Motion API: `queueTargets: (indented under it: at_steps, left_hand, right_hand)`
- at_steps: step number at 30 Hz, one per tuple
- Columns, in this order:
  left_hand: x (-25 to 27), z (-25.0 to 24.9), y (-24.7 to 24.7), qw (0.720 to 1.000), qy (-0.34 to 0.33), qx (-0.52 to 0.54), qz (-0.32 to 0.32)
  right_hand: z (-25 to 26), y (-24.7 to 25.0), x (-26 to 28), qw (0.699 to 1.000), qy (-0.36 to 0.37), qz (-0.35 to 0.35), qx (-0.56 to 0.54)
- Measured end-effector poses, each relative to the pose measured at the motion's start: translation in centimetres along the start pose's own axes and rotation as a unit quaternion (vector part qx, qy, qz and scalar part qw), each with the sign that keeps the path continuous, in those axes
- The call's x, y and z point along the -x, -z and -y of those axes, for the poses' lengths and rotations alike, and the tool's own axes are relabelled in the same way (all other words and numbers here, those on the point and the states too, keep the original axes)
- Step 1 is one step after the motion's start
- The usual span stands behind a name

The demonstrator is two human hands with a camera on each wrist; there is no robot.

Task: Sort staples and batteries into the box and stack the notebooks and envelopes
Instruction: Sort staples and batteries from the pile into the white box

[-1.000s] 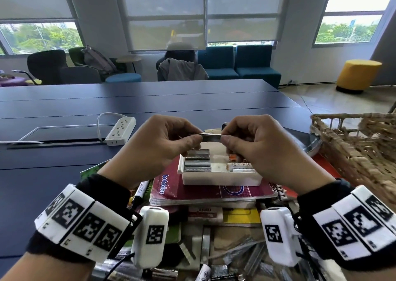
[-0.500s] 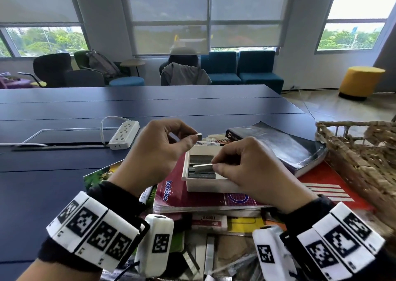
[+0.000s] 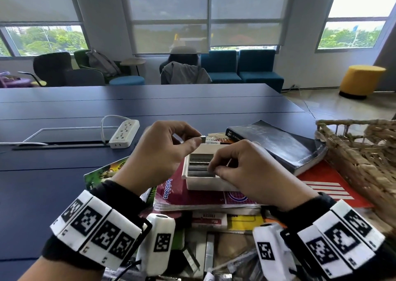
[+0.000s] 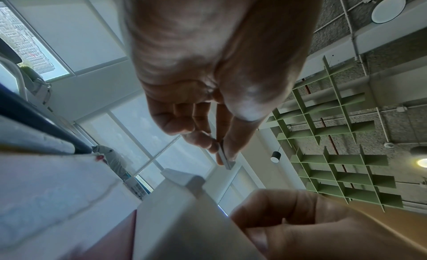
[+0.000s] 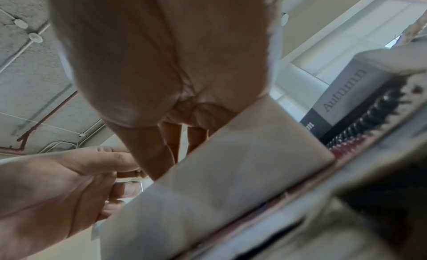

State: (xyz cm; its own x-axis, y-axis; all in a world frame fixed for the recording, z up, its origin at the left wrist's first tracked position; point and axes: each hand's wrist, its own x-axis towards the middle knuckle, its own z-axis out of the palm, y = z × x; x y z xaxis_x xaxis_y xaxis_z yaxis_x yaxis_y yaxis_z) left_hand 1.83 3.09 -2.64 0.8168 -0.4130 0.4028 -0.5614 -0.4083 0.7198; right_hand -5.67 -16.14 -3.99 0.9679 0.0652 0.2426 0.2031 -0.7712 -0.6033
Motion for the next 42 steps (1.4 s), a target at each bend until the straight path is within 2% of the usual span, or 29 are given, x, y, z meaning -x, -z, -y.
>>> queueTargets:
  at_steps: [5,10,12,18,21,25,30,40,42]
  left_hand:
    - [0.0,0.0,0.0,1.000,0.000,0.001,0.019]
    - [-0.1,0.3,-0.2,1.000,0.003,0.000,0.027]
    - [-0.1,0.2,-0.3,0.999,-0.008,-0.003,0.042]
    - [0.4,-0.5,-1.0,0.996,-0.023,0.037,0.084]
    - [0.3,-0.4,-0.8,0.997,-0.026,0.020,0.068]
    - [0.0,0.1,-0.2,0.999,0.008,-0.031,0.043]
    - [0.2,0.1,0.3,0.977,0.045,-0.099,0.183]
    - [0.0,1.1,0.1,0.976,0.047,-0.083,0.193]
    - [-0.1,1.1,0.1,0.976,0.045,-0.087,0.195]
  right_hand:
    - [-0.2,0.0,-0.1,1.000,-0.007,-0.017,-0.005]
    - [-1.1,0.0,-0.7,0.991,-0.014,-0.111,-0.077]
    - [-1.2,0.0,-0.8,0.987,-0.005,-0.127,-0.098]
    - [-0.9,-0.1,-0.7,0.987,0.034,-0.117,-0.104]
    - [-1.0,0.1,-0.7,0.987,0.030,-0.115,-0.112]
    - [-1.2,0.4,-0.9,0.987,0.008,-0.124,-0.100]
    - [-1.7,0.8,-1.3,0.988,-0.016,-0.136,-0.073]
    - [-1.5,-0.2,-3.1,0.992,-0.002,-0.126,-0.012]
    - [-1.5,-0.4,-3.3,0.994,-0.005,-0.105,-0.007]
